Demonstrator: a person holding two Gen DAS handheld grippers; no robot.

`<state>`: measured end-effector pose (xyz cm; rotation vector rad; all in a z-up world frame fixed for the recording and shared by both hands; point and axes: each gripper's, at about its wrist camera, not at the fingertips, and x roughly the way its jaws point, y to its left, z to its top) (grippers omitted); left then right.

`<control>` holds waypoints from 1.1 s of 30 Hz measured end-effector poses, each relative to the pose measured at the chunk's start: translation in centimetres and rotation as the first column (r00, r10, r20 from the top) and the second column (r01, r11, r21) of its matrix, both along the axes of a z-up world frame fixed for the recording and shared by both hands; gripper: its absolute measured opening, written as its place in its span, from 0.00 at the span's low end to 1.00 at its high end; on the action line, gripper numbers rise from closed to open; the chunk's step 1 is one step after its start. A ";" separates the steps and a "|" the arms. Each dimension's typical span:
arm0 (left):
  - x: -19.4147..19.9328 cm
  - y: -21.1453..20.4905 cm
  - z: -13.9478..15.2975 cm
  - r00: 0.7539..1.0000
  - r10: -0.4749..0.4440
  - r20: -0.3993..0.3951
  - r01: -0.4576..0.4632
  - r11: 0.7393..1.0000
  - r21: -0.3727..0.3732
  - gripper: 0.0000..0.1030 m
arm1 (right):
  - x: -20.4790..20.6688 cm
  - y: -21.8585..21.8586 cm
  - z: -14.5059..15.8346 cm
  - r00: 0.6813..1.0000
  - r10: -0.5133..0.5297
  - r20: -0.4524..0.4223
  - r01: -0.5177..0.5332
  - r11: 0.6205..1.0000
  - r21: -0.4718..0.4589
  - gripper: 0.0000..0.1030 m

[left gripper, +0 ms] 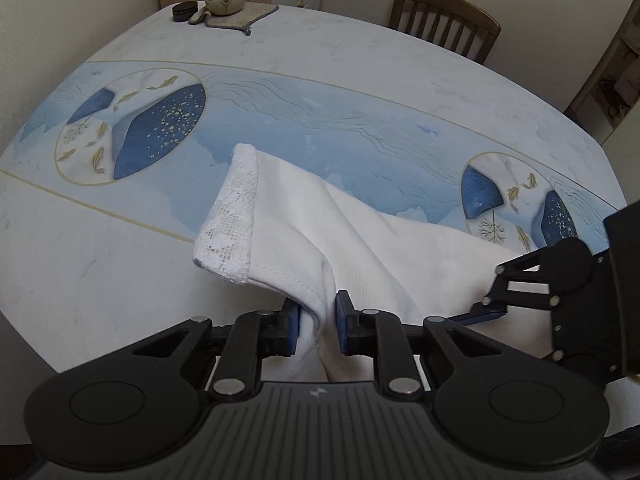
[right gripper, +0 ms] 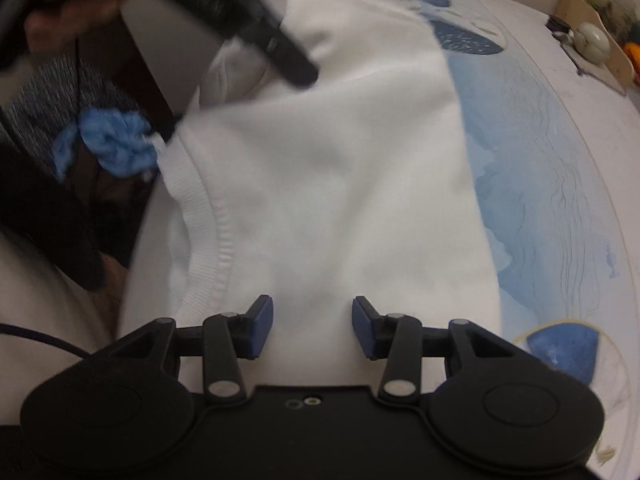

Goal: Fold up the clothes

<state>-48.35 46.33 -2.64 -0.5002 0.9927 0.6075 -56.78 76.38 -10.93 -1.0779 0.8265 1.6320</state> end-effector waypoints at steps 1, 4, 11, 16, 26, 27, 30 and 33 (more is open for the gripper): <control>0.0 -0.2 0.1 1.000 -0.004 -0.003 0.004 1.000 0.008 0.16 | -0.1 0.1 0.1 1.000 0.002 0.004 -0.002 1.000 0.007 1.00; -0.1 -0.6 0.5 1.000 -0.018 0.003 0.018 1.000 0.019 0.16 | -0.1 0.4 1.1 1.000 -0.005 -0.006 0.006 0.999 0.033 1.00; 0.6 -2.2 1.1 0.997 -0.079 -0.006 0.079 0.995 0.058 0.16 | -1.5 1.4 0.4 0.999 0.003 -0.044 -0.002 1.000 0.025 1.00; 1.2 -3.6 1.6 0.991 -0.135 -0.011 0.136 0.987 0.086 0.14 | -1.2 1.3 -0.2 0.997 -0.044 -0.067 0.045 0.999 0.015 1.00; 0.3 -2.6 1.0 0.990 -0.129 -0.048 0.132 0.989 0.071 0.14 | -0.8 -1.2 2.2 0.983 -0.052 -0.176 0.073 0.991 0.113 1.00; 0.0 -2.4 0.9 0.991 -0.120 -0.051 0.123 0.990 0.064 0.14 | -1.3 -0.9 1.8 0.984 -0.047 -0.174 0.065 0.993 0.103 1.00; -0.5 -2.2 1.0 0.992 -0.117 -0.051 0.120 0.992 0.050 0.13 | -2.8 -0.2 0.4 0.985 -0.017 -0.174 0.028 0.998 0.059 1.00; -0.5 -2.7 1.3 0.989 -0.137 -0.048 0.140 0.989 0.056 0.13 | -3.8 0.1 -0.3 0.986 -0.013 -0.168 0.021 0.999 0.050 1.00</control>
